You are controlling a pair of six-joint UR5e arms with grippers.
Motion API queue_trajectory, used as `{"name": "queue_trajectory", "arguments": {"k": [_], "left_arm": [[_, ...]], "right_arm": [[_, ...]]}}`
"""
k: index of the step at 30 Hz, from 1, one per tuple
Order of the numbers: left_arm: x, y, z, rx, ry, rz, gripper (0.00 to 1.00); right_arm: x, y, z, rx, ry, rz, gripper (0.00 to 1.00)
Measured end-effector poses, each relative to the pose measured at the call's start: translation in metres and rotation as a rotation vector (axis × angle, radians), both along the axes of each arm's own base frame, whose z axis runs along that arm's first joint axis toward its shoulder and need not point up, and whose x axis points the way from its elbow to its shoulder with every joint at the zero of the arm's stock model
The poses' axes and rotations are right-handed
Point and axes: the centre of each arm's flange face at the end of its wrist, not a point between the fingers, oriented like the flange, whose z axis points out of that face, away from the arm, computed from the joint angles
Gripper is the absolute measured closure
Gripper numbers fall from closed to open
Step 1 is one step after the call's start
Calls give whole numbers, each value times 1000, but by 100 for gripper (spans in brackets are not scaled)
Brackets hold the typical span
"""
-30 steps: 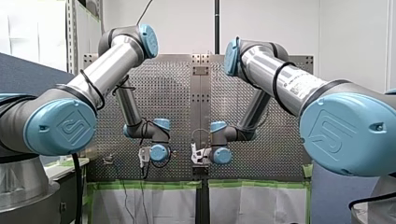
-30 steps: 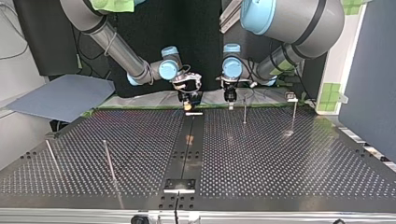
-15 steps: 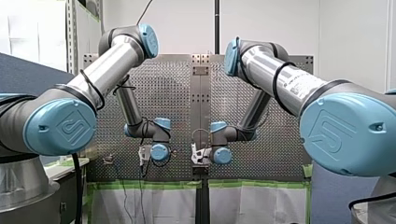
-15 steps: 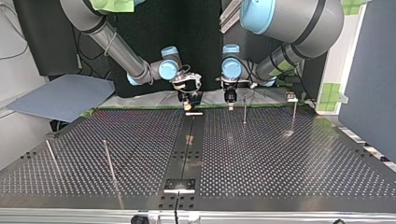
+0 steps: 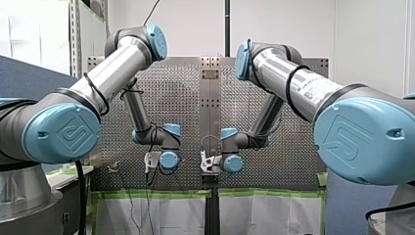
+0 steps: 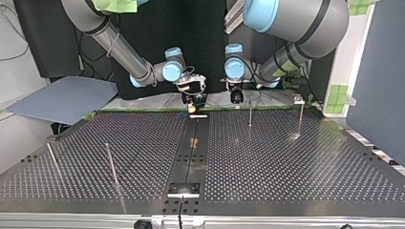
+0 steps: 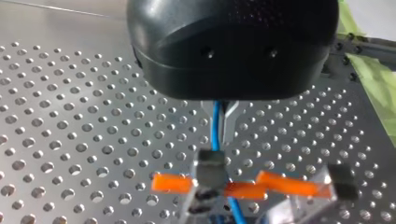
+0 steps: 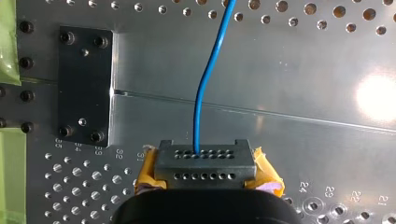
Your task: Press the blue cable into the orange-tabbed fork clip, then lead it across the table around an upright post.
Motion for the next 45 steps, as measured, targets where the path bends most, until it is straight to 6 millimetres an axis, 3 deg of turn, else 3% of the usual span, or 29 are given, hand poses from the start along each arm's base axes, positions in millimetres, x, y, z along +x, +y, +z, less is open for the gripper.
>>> {"name": "queue_trajectory", "arguments": {"k": [15,33,45], "left_arm": [[-2,-7,10,41,9,4,99],[-15,-35,98,37,-26,-23,99],[-17,-36,157,8,-76,-22,99]], "right_arm": [[-1,-5,7,-5,11,-8,100],[0,-10,114,-22,10,-23,100],[0,-12,187,-70,-54,-27,100]]}}
